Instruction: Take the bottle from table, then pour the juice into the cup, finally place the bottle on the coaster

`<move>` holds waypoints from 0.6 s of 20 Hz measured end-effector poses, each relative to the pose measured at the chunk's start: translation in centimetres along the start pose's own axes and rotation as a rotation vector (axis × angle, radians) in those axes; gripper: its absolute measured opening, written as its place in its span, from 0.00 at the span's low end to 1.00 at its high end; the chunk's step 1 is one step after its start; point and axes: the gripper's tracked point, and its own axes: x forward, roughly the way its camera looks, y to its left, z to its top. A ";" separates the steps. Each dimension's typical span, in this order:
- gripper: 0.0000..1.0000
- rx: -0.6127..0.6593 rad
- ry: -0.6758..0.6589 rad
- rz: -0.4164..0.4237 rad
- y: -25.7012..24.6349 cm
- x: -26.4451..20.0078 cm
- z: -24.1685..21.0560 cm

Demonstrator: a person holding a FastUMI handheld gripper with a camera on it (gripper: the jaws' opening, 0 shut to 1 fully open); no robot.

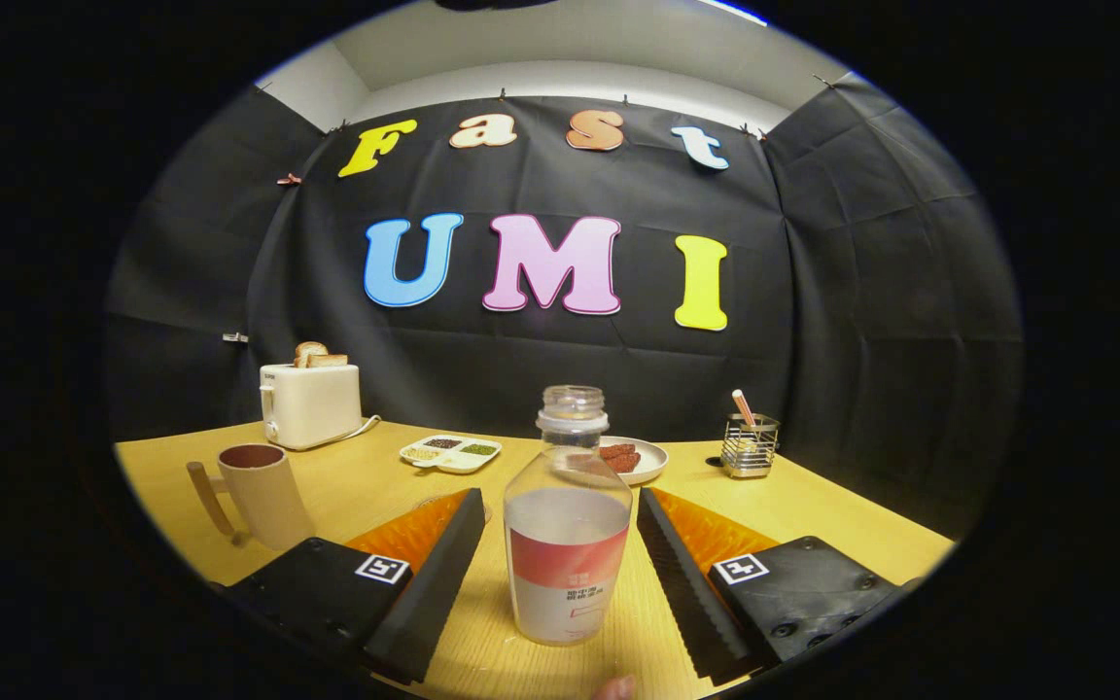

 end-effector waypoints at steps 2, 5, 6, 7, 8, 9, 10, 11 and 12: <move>0.97 0.008 0.011 -0.005 -0.1 0.3 -1.0; 0.96 0.025 0.023 0.005 0.1 1.0 -1.9; 0.95 0.027 0.028 0.000 0.0 1.2 -2.1; 0.94 0.030 0.030 -0.002 -0.1 1.4 -2.3; 0.92 0.034 0.034 -0.004 -0.2 1.6 -2.5; 0.89 0.042 0.029 -0.004 -0.1 1.7 -2.3; 0.83 0.042 0.026 -0.010 -0.2 1.9 -2.3; 0.80 0.042 0.023 -0.013 -0.3 1.9 -2.3; 0.78 0.041 0.026 -0.018 -0.3 1.9 -2.3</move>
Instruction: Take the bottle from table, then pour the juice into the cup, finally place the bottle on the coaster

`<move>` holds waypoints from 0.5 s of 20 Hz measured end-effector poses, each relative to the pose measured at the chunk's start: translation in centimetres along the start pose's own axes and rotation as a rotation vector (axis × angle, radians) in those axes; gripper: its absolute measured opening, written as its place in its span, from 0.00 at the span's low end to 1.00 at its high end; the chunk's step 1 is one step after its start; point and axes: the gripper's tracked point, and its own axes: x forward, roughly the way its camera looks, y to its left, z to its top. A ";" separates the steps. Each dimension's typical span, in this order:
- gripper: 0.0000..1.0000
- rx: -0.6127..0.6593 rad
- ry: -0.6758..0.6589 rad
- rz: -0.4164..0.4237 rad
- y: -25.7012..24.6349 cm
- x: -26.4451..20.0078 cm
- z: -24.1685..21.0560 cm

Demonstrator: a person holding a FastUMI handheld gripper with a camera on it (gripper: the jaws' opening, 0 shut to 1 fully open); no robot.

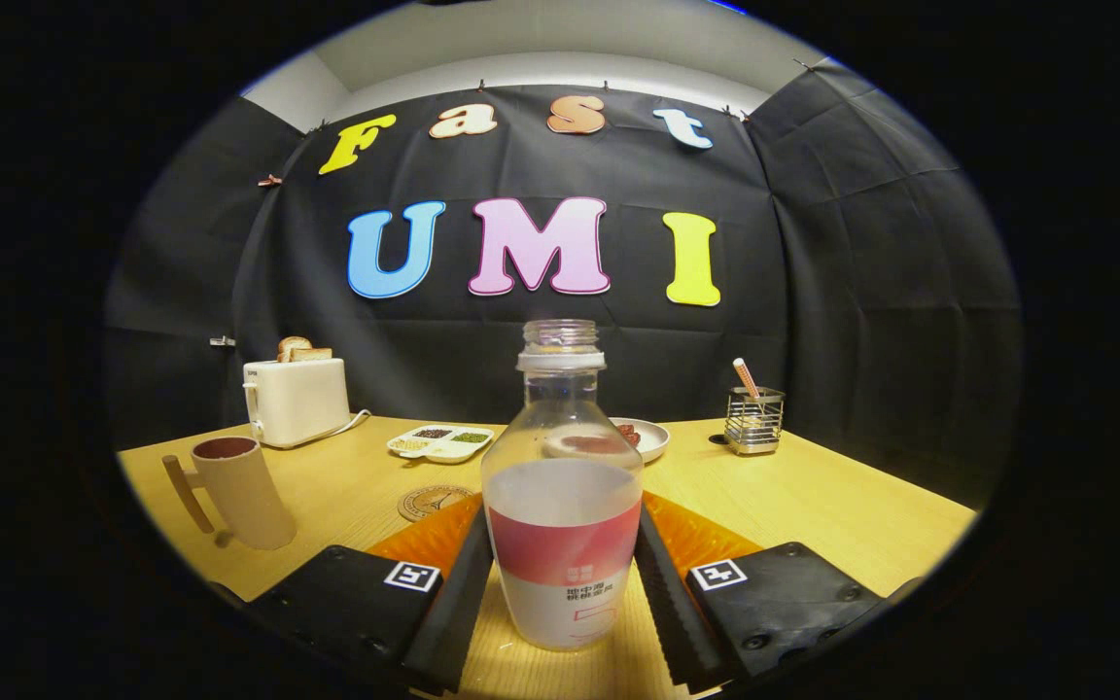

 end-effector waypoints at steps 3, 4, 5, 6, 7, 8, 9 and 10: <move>0.74 -0.036 0.050 -0.022 -0.1 0.2 0.0; 0.74 -0.059 0.069 -0.027 0.0 0.1 0.3; 0.72 -0.083 0.069 -0.028 0.0 -0.1 1.3; 0.72 -0.107 0.052 -0.025 0.3 -0.1 2.6; 0.72 -0.137 0.036 -0.021 0.6 -0.1 3.9; 0.72 -0.167 0.027 -0.016 0.9 -0.1 4.9; 0.72 -0.192 0.025 -0.008 1.4 0.0 5.9; 0.72 -0.216 0.039 -0.004 1.8 0.1 6.8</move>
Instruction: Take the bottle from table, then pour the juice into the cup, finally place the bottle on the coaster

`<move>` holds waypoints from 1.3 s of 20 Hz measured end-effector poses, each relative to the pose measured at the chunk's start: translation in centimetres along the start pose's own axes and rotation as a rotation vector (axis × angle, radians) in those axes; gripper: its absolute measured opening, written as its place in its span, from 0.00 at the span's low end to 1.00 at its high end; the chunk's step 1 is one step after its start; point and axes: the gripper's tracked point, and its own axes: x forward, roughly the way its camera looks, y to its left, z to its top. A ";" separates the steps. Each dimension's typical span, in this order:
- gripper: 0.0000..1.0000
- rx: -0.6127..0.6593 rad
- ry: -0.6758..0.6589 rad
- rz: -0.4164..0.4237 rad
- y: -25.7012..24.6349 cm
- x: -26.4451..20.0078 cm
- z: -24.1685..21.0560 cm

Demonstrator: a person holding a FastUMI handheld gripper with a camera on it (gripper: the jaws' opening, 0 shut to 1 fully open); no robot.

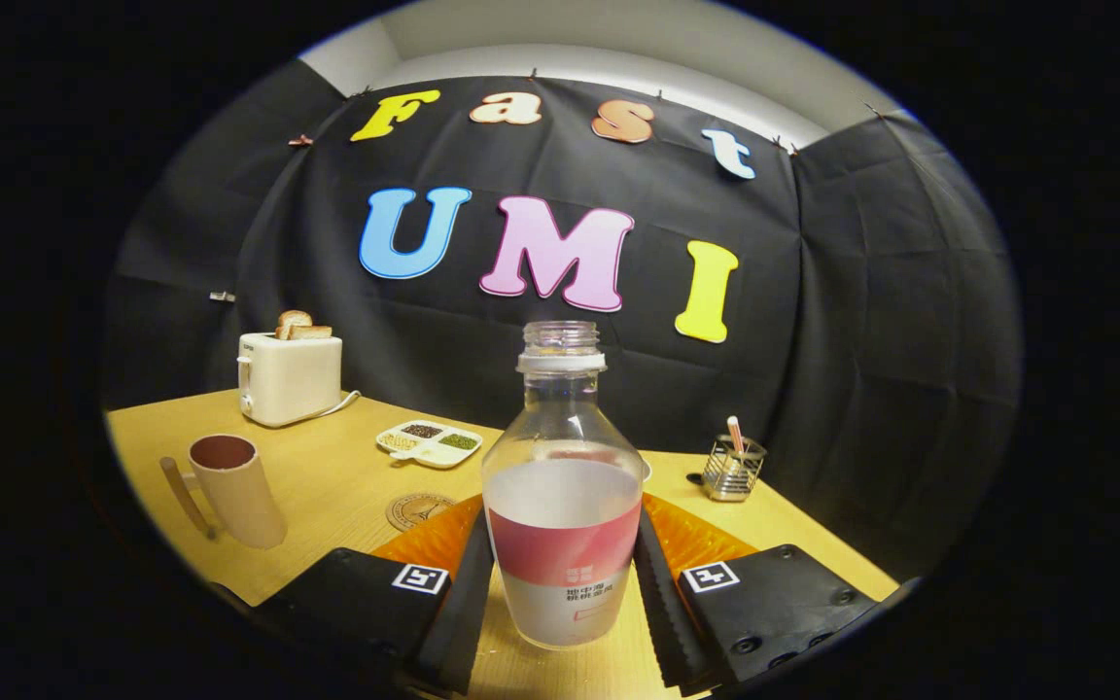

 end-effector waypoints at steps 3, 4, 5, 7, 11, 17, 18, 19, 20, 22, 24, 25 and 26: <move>0.72 -0.110 0.008 -0.010 0.5 0.1 3.1; 0.72 -0.158 0.007 -0.003 1.0 0.1 3.9; 0.72 -0.207 0.007 0.007 1.9 0.1 4.8; 0.72 -0.295 0.013 0.018 3.1 -0.1 6.1; 0.72 -0.385 0.046 0.012 5.4 -0.5 7.6; 0.72 -0.702 0.027 0.001 8.9 0.1 8.4; 0.72 -0.739 0.020 0.017 9.9 0.3 8.3; 0.72 -0.770 0.019 0.035 10.8 0.6 7.9; 0.72 -0.801 0.025 0.048 11.5 0.8 7.4; 0.72 -0.865 0.031 0.068 12.8 0.9 6.5; 0.72 -0.916 0.040 0.099 14.2 0.9 5.3; 0.72 -0.948 0.042 0.113 14.8 0.9 4.8; 0.72 -0.985 0.040 0.122 15.2 0.8 4.3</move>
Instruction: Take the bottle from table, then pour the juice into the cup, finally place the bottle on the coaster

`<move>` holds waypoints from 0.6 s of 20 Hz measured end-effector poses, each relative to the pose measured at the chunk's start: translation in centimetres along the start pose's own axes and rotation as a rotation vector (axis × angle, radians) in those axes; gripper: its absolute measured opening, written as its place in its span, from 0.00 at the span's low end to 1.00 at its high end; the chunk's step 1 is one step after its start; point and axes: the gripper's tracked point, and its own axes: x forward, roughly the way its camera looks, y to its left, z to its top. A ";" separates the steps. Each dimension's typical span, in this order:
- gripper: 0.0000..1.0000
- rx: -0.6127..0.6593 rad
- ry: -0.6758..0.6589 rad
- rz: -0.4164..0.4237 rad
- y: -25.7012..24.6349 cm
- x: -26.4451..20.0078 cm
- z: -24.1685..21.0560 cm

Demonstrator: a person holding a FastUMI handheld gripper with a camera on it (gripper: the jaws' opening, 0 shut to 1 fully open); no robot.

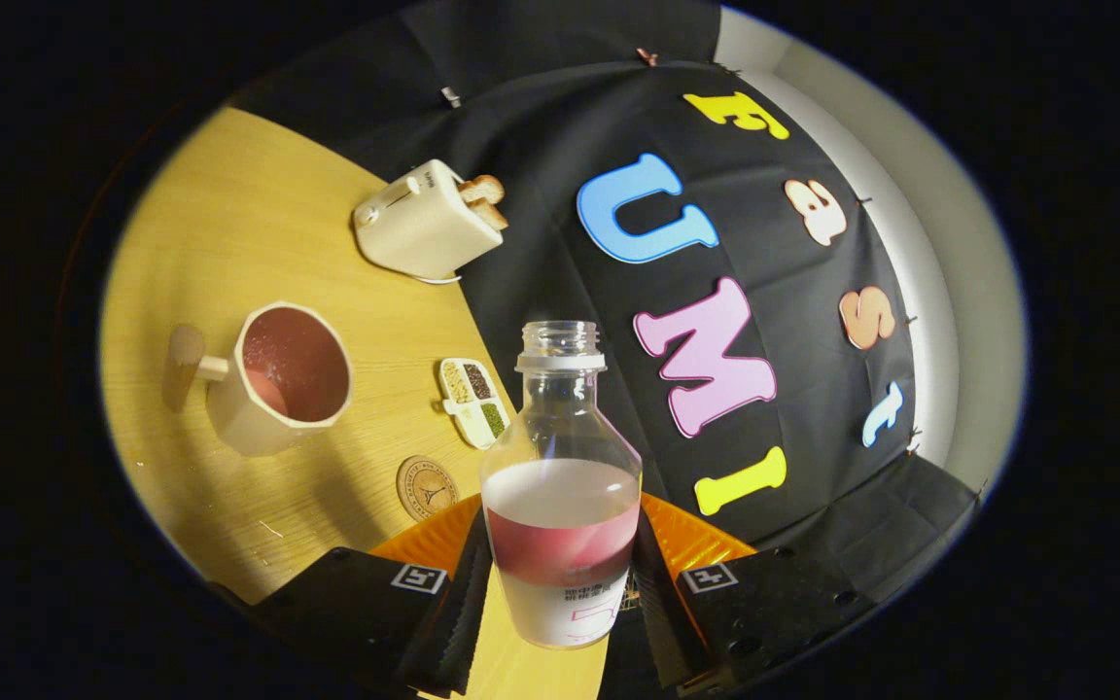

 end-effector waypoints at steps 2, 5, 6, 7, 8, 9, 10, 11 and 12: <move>0.72 -0.081 -0.004 0.014 1.1 0.3 0.2; 0.72 -0.178 -0.022 0.020 2.1 0.6 0.5; 0.72 -0.199 -0.029 0.023 2.5 0.7 0.6; 0.72 -0.217 -0.033 0.028 2.9 0.8 0.6; 0.72 -0.235 -0.035 0.033 3.2 0.7 0.6; 0.72 -0.253 -0.035 0.033 3.3 0.8 0.5; 0.72 -0.273 -0.033 0.037 3.6 0.8 0.4; 0.72 -0.291 -0.029 0.039 3.8 0.9 0.3; 0.72 -0.307 -0.027 0.041 3.9 0.8 0.3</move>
